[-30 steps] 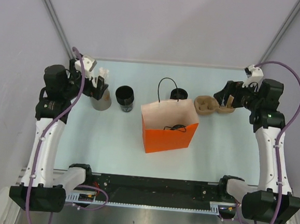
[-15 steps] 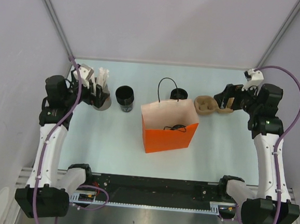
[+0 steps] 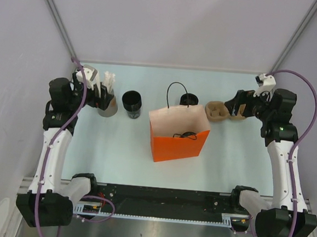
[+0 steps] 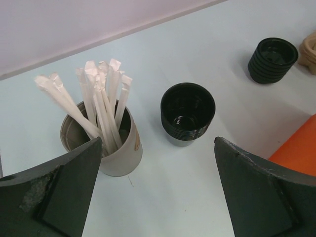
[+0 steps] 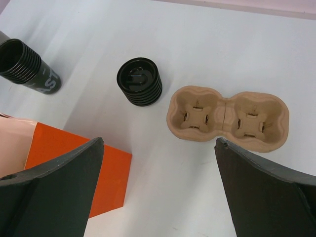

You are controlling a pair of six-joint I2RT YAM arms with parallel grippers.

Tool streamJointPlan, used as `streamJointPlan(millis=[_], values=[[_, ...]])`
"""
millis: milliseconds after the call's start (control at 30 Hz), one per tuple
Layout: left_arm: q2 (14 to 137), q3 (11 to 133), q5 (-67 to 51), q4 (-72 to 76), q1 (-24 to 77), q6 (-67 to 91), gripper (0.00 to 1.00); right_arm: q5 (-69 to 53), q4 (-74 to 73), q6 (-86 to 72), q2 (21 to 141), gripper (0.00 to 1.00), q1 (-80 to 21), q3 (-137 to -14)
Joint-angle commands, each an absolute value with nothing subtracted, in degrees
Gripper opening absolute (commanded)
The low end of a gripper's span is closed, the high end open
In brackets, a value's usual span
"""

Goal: Pack the takeout coffee

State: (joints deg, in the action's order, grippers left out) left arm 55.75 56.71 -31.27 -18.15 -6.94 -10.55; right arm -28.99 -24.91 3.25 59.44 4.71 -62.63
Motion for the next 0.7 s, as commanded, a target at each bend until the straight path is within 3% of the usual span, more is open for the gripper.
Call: streamJointPlan(millis=[0,433,667], values=[[59.14,60.73,-27.69,-16.35,-7.29,-10.72,1.0,-30.76,-22.33,3.34,58.97,1.0,6.33,-62.14],[68.37,63.81,-16.44,-10.02,-7.47,-9.15,0.98,-31.47,-22.15,3.6,59.24,1.0,6.59,-61.79],[75.13,66.79,-14.59,-8.79,-7.38,-6.68,0.86,-31.29,-22.06,3.6,59.41,1.0,6.5,-61.7]])
